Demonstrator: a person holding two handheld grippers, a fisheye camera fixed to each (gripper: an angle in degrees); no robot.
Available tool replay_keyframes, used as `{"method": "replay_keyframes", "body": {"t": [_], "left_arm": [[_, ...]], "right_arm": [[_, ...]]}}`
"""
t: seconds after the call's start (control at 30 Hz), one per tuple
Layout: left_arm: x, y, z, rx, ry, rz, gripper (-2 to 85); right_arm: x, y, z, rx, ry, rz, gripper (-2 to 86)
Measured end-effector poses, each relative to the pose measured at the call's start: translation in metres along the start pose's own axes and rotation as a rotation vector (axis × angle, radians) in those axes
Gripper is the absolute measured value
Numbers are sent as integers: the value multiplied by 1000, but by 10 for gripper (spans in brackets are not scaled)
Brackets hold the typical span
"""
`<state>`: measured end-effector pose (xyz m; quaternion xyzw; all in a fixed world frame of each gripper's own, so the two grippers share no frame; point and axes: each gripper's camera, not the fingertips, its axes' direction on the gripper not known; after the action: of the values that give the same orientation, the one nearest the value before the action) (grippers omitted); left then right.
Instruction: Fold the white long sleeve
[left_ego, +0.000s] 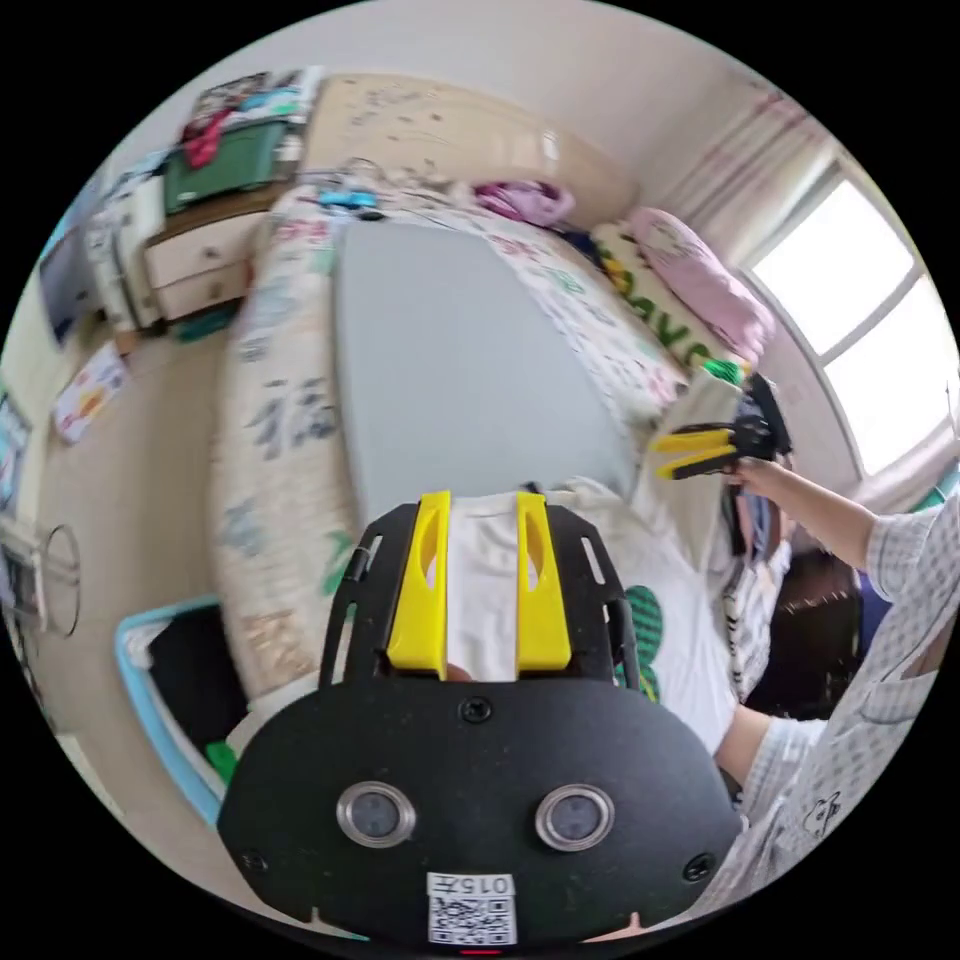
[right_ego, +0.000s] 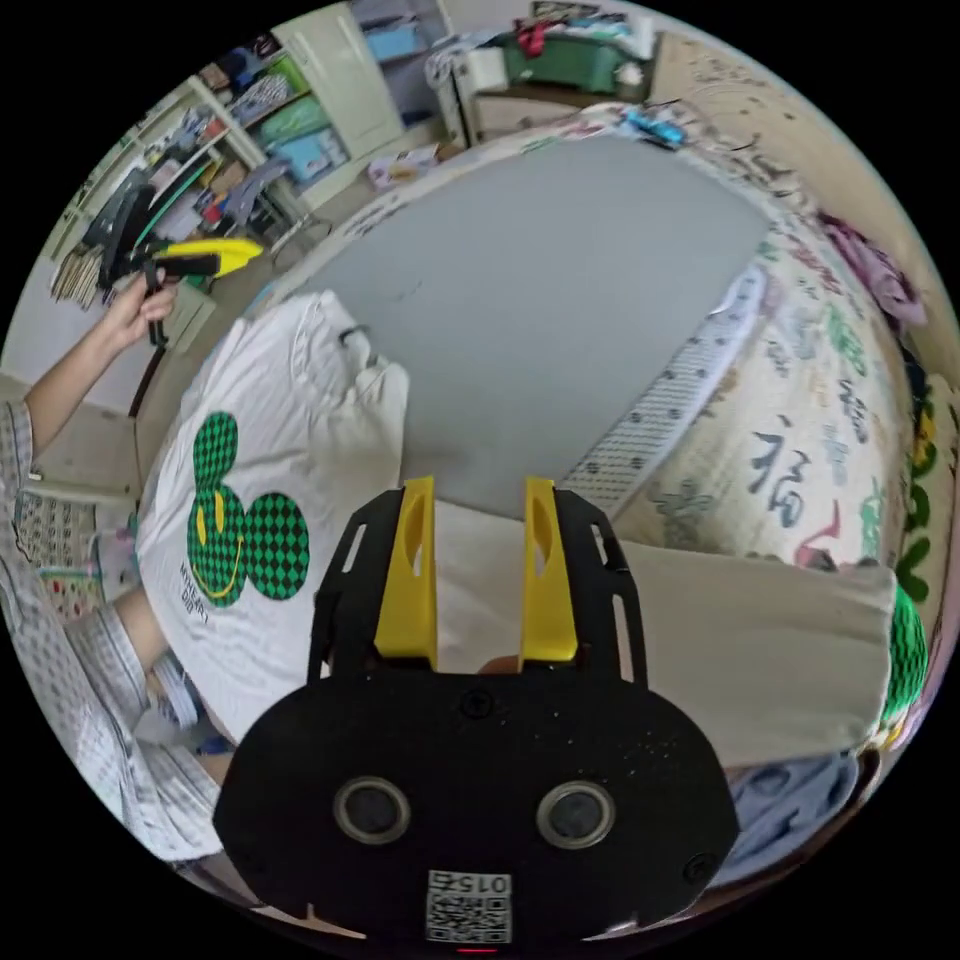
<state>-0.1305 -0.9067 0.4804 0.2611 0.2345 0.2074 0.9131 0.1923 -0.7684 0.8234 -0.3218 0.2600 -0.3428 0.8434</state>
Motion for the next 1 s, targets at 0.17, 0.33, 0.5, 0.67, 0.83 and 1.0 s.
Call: {"method": "replay_keyframes", "body": {"t": [0.17,0.33,0.5,0.67,0.83,1.0], "left_arm": [[40,-51,122,-135,104,-45,123],[59,-66,178,-167,36,-157,103],[72,-90,195,-188,33,-177,12],[87,-110,184,-71,66,-169,-5],[88,-116,169,45,72,-183,4],[70,-102,124,-25,-72,-98,80]], "right_arm": [[-9,-14,38,-99,71,-148,116],[-4,-16,49,-131,21,-199,51],[6,-5,53,-135,-1,-151,-6],[40,19,21,-52,243,121,-10],[63,50,47,-208,345,267,-7],[54,59,23,-125,271,358,48]]}}
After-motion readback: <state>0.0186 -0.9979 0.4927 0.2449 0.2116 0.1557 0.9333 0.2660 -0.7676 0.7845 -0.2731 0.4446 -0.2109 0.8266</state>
